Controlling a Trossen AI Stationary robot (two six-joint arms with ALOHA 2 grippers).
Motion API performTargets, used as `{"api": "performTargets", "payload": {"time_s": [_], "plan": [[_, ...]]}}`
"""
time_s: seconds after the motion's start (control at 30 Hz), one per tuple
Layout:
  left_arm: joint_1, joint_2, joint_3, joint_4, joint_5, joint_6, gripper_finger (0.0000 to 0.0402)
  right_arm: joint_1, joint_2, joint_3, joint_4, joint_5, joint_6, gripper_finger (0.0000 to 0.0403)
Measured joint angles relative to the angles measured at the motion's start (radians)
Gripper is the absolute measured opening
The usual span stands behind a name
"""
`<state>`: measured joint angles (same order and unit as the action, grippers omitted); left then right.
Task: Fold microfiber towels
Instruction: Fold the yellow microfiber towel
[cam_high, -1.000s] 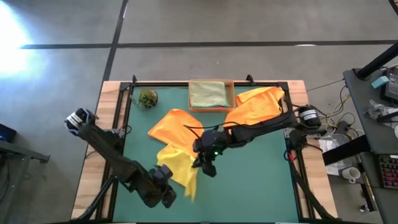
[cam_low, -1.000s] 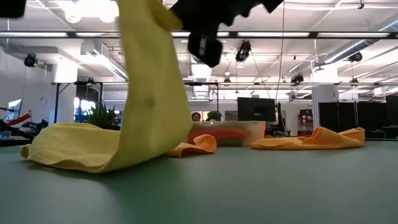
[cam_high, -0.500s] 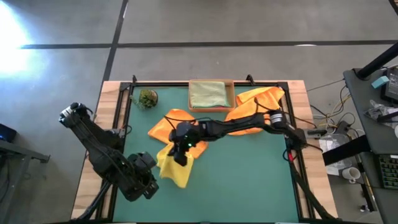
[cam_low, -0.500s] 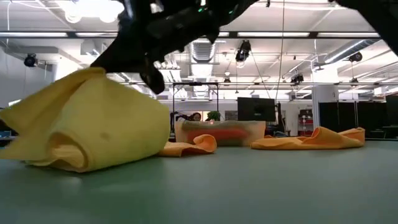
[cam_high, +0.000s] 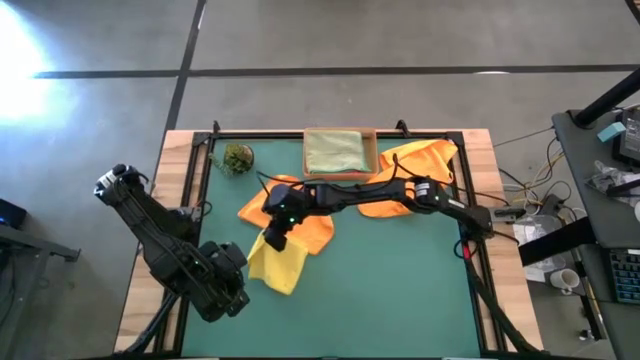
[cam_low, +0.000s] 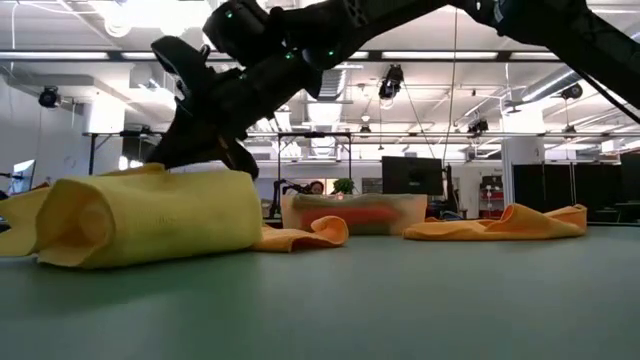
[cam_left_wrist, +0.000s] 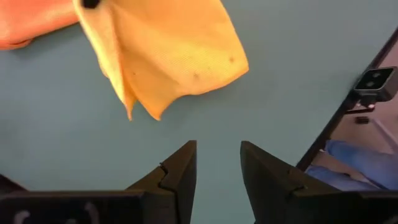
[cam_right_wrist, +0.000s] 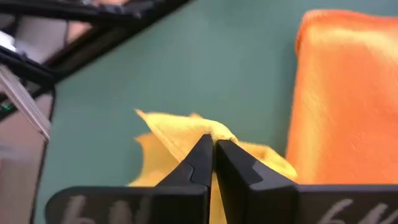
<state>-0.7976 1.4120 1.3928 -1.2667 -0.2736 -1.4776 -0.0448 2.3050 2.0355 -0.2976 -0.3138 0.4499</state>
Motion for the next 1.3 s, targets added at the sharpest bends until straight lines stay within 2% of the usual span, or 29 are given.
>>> {"api": "performTargets", "payload": {"time_s": [0.13, 0.33, 0.53, 0.67, 0.9, 1.07, 1.3], "plan": [[0.000, 0.000, -0.009, -0.001, 0.001, 0.002, 0.0109, -0.005, 0.001, 0.022, -0.092, 0.000, -0.052, 0.0026], [0.000, 0.000, -0.010, -0.002, 0.001, 0.029, 0.0109, -0.030, 0.000, 0.071, -0.185, 0.000, -0.080, 0.0088], [0.000, 0.001, -0.010, -0.001, 0.001, 0.025, 0.0109, -0.052, -0.004, 0.219, -0.476, -0.001, -0.242, 0.0148], [0.000, 0.001, -0.011, 0.000, -0.013, 0.024, 0.0109, -0.053, -0.005, 0.297, -0.615, -0.003, -0.343, 0.0167], [0.001, 0.021, -0.013, 0.046, -0.123, 0.017, 0.0109, -0.054, -0.052, 0.313, -0.903, -0.004, -0.545, 0.0164], [0.004, 0.095, -0.013, 0.106, -0.132, 0.018, 0.0109, -0.050, -0.112, 0.312, -1.032, -0.018, -0.673, 0.0145], [0.004, 0.224, -0.012, 0.195, -0.129, 0.018, 0.0109, -0.024, -0.171, 0.285, -1.138, -0.186, -0.780, 0.0122]]}}
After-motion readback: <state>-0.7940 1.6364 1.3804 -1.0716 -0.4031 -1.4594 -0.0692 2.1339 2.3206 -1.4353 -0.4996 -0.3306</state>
